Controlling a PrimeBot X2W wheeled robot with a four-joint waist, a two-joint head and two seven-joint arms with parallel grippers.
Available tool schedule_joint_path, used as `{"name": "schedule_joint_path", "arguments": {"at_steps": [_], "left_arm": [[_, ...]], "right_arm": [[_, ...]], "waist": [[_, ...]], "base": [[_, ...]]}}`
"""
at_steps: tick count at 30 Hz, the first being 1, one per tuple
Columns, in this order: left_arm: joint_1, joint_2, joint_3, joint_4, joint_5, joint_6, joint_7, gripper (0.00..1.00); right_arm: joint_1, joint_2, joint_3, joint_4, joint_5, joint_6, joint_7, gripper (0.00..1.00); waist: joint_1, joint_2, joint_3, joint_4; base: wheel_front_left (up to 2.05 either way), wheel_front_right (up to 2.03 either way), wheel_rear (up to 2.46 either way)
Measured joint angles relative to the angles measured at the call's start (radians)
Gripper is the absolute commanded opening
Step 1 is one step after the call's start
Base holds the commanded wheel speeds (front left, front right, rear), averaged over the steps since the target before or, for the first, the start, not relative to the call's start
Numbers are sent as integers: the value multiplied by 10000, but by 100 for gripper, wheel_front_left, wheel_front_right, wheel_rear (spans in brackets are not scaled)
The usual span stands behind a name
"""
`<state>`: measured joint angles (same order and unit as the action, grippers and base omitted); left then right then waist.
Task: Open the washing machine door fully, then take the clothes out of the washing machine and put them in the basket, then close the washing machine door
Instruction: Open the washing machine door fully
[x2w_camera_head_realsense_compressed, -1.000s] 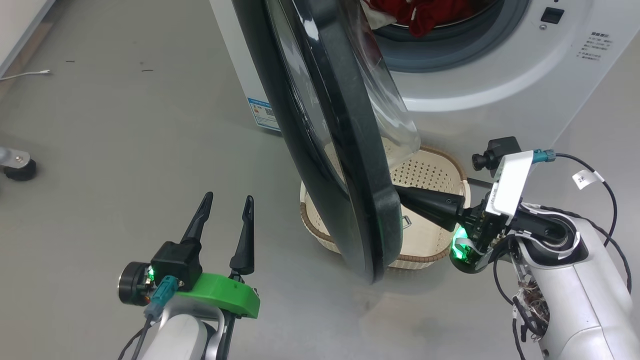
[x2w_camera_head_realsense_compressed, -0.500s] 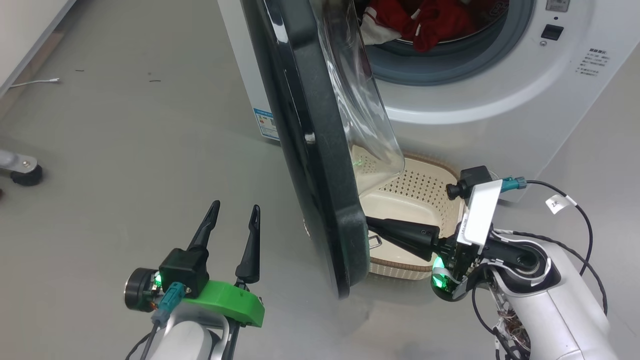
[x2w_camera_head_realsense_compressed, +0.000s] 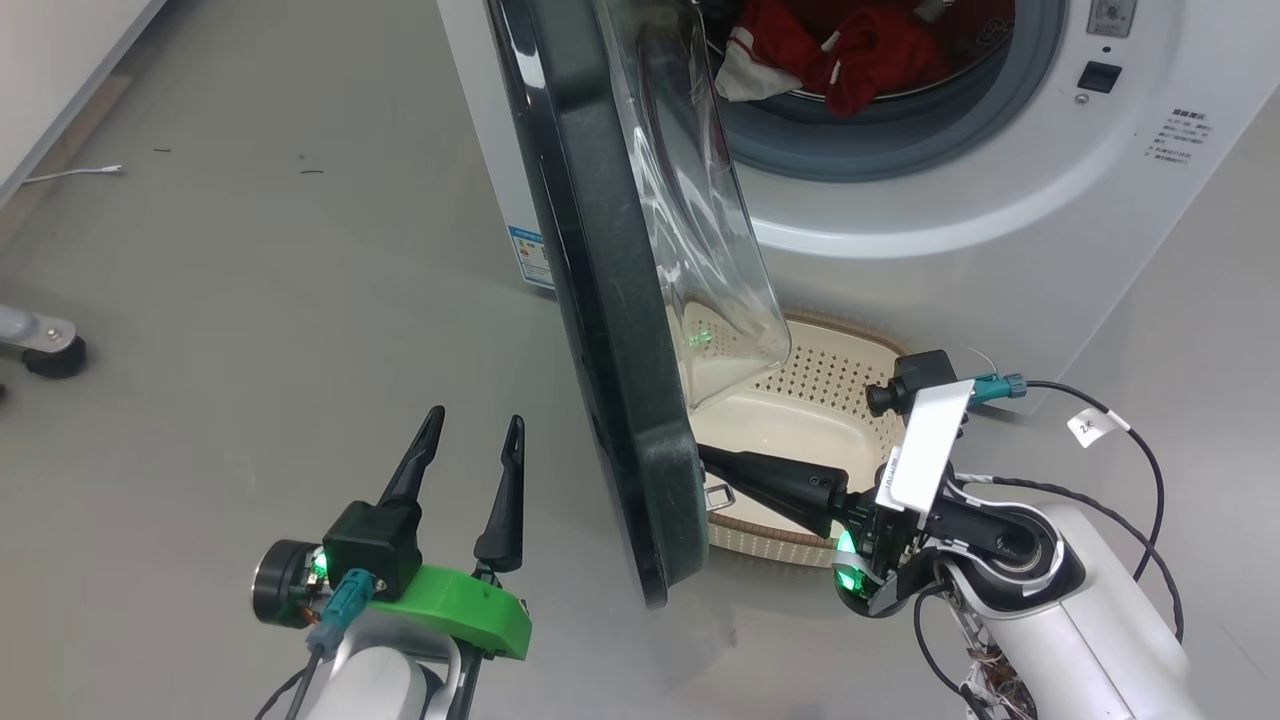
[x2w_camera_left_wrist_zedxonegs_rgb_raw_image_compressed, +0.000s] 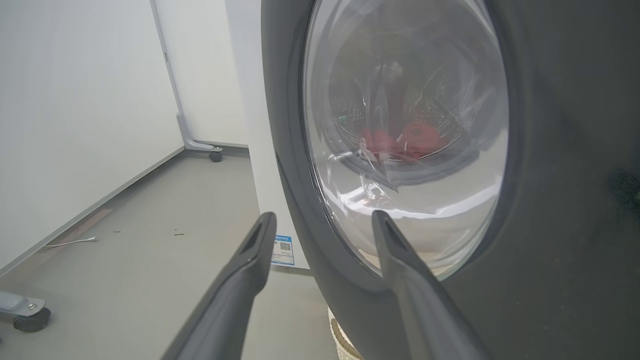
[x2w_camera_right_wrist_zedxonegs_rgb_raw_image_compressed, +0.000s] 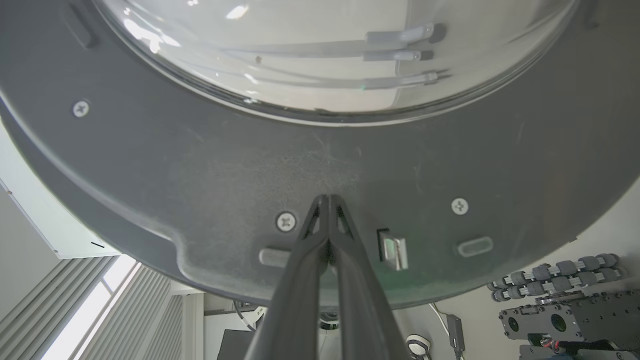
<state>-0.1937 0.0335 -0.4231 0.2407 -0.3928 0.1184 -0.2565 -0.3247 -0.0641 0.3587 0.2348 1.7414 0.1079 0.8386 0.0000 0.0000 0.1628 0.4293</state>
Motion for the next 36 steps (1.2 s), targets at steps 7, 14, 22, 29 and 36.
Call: {"name": "schedule_joint_path", "arguments": {"at_steps": [7, 14, 22, 29, 36], "left_arm": [[16, 0, 105, -10, 4, 0, 0, 100], [115, 12, 357, -56, 107, 0, 0, 100], [117, 10, 336, -65, 109, 0, 0, 100], [139, 15, 472, -54, 161, 0, 0, 100], [149, 23, 401, -40, 165, 0, 0, 100]], "right_arm": [[154, 25, -245, -38, 12, 42, -546, 0], [347, 33, -1085, -401, 173, 58, -1285, 0], [1019, -322, -2253, -1124, -449, 132, -2410, 21], [1673, -803, -2922, -1816, -1544, 132, -3394, 100], [2515, -1152, -3277, -2073, -2506, 132, -4312, 100]], "waist": [[0, 0, 16, -93], [0, 0, 1, -356], [0, 0, -93, -588], [0, 0, -190, -743], [0, 0, -236, -842]], "base": [[0, 0, 0], [0, 0, 0], [0, 0, 0], [0, 0, 0], [0, 0, 0]]}}
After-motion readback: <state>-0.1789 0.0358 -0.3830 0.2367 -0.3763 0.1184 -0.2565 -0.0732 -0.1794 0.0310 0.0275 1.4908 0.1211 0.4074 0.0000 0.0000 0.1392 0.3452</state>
